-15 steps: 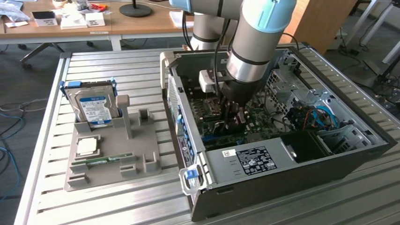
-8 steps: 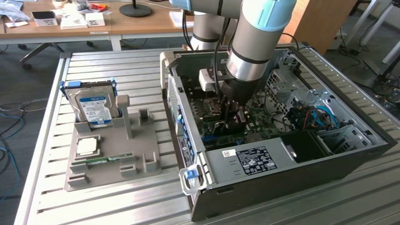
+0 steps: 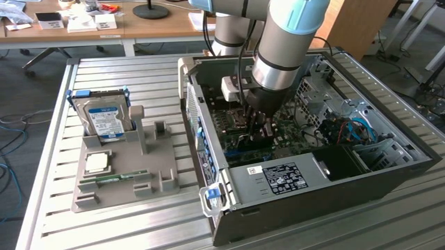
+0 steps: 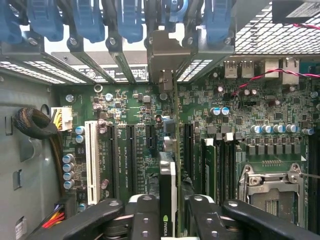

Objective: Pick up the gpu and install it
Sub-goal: 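Insert the gpu into the slot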

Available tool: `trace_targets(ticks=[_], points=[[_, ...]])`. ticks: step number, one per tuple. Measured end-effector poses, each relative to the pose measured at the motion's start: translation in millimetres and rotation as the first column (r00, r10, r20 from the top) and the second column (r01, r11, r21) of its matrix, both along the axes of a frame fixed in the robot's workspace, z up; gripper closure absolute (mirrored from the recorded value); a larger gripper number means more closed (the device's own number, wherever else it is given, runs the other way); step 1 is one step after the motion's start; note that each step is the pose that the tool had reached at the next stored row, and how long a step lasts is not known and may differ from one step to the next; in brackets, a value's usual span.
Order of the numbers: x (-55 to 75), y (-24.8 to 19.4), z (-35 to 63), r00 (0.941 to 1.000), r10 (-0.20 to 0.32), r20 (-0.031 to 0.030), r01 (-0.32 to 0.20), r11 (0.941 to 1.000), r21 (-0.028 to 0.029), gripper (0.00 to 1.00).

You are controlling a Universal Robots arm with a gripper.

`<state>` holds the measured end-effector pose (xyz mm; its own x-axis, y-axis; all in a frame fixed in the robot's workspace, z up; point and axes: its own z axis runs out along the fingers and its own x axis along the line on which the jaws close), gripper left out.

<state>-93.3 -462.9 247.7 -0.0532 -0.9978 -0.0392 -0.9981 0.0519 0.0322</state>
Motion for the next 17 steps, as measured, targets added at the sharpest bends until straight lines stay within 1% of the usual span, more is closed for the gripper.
trace_targets(ticks=[10,13,17], points=[[0.0,0.1,-0.2,1.0000,0.000,0.0001,0.000,1.0000,0.0004,0.73],[0.0,0.0,-2.7,1.0000,0.000,-0.0001,0.000,1.0000,0.0000,0.73],[-0.1,0.0,-3.0,1.0000,0.000,0.0000,0.000,1.0000,0.0002,0.73]])
